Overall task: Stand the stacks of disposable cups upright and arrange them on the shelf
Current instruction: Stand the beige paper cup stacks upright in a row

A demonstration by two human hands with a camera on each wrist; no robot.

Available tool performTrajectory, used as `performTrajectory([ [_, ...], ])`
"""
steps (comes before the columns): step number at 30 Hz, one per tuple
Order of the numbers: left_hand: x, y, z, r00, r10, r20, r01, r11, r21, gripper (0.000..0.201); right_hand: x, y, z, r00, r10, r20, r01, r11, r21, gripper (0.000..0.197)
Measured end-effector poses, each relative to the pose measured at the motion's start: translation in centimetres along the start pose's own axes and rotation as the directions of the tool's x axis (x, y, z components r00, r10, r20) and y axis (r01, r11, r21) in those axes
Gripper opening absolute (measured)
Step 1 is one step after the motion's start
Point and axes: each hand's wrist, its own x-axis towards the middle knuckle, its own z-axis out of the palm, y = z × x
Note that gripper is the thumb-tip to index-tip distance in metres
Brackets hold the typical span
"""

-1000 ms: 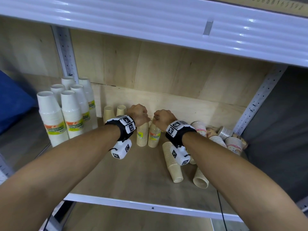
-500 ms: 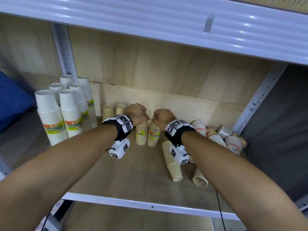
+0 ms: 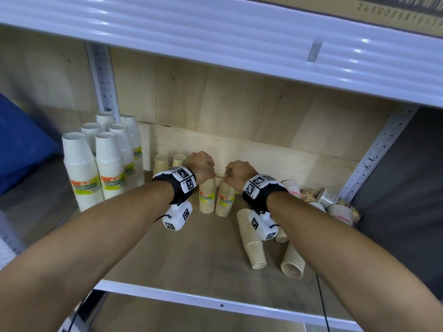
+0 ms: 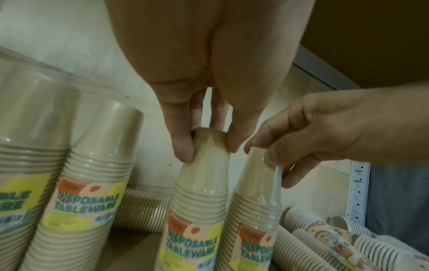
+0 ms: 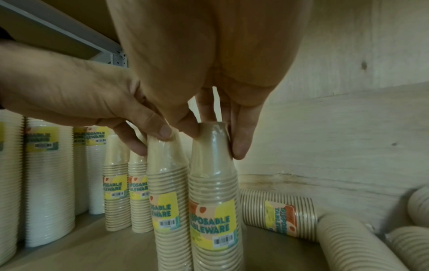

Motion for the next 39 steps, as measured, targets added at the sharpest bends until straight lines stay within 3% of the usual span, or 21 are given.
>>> performTrajectory([
  [3,-0.2,0.1,-1.6,0.999,-0.027,0.028,0.026,0.999,0.040,0.034,0.0,-0.4,-0.9,1.000,-0.001,0.010,0.001,1.000,-0.021,0.027],
  [9,-0.6,-1.3,-4.1,0.990,-0.126,0.066,0.119,0.987,0.104,0.033,-0.2,-2.5,-2.0,0.998,-0.041,0.053,0.042,0.999,-0.023,0.032],
  [12,-1.2,-2.1,-5.0,0.987,-0.153,0.043,0.145,0.978,0.150,0.013,-0.1,-4.1,-2.1,0.991,-0.078,0.110,0.078,0.997,0.008,0.030],
  [15,-1.5,-2.8,-5.8,0.980,-0.197,-0.011,0.196,0.965,0.175,0.028,-0.2,-6.0,-2.0,0.985,-0.121,0.120,0.118,0.993,0.028,0.031],
  [19,-2.1,-3.6,-6.2,0.970,-0.238,-0.040,0.241,0.954,0.176,0.026,-0.3,-8.4,-1.2,0.979,-0.167,0.117,0.164,0.986,0.038,0.027],
  [21,-2.2,-4.5,-6.0,0.968,-0.245,-0.056,0.251,0.949,0.190,0.038,-0.4,-9.4,-0.8,0.978,-0.183,0.103,0.179,0.983,0.040,0.026],
  [24,-3.0,-5.4,-5.9,0.960,-0.260,-0.103,0.277,0.932,0.234,0.019,-0.6,-10.4,-0.1,0.979,-0.187,0.083,0.182,0.981,0.068,0.028],
  [27,-3.3,-6.3,-5.7,0.959,-0.254,-0.122,0.278,0.923,0.267,0.032,-0.7,-11.0,0.5,0.975,-0.207,0.076,0.200,0.975,0.098,0.027],
  [31,-4.0,-6.2,-5.9,0.958,-0.268,-0.101,0.287,0.911,0.295,0.019,-0.8,-11.7,1.4,0.978,-0.200,0.061,0.190,0.973,0.132,0.026],
  [39,-4.5,-6.6,-5.7,0.956,-0.272,-0.113,0.294,0.903,0.312,0.018,-1.1,-12.3,2.9,0.984,-0.178,-0.003,0.175,0.968,0.182,0.022],
])
